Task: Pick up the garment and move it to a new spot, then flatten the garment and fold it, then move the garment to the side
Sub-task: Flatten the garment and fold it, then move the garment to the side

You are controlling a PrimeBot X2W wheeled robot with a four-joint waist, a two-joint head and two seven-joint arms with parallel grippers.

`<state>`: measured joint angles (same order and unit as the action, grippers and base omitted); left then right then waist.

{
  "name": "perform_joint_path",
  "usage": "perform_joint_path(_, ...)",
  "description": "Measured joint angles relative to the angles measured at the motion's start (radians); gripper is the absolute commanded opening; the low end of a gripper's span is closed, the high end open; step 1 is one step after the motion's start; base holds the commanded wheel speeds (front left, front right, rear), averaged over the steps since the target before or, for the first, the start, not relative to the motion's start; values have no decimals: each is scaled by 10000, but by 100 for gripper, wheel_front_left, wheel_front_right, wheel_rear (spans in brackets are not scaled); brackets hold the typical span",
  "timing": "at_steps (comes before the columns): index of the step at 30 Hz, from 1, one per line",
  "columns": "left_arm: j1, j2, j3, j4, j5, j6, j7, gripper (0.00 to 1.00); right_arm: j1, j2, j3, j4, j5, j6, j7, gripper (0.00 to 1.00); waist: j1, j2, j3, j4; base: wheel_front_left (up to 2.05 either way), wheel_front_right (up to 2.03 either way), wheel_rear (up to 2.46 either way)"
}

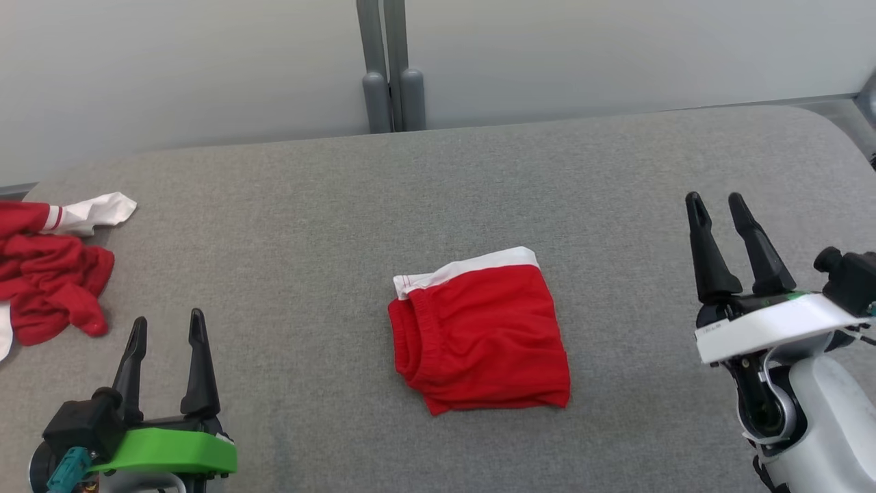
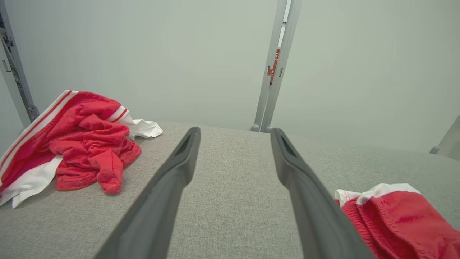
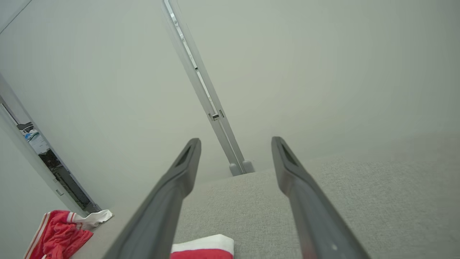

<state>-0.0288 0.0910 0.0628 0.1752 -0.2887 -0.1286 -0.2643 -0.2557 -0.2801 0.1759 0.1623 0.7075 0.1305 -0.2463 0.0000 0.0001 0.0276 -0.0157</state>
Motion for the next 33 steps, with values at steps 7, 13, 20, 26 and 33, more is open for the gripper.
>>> perform_joint_path(7,190,-92,4,12,476,0,2,100,880,882,-928,25,-2606,2,-163,100,0,0,-210,-295,0,0,0)
perform_joint_path(13,225,-119,-21,190,834,-2,0,100,1175,1231,-1206,497,-3981,0,-165,100,0,0,-222,-268,0,0,0)
perform_joint_path(20,199,-165,-104,265,901,-2,0,100,1150,1279,-1085,780,-4424,4,-165,100,0,0,-198,-168,0,0,0)
perform_joint_path(26,190,-174,-125,293,886,-2,0,100,976,1147,-779,1220,-4752,4,-165,100,0,0,-172,48,0,0,0)
perform_joint_path(33,161,-173,-280,311,888,-2,2,100,-233,1266,153,2752,-4334,8,997,100,0,0,-152,491,0,0,0)
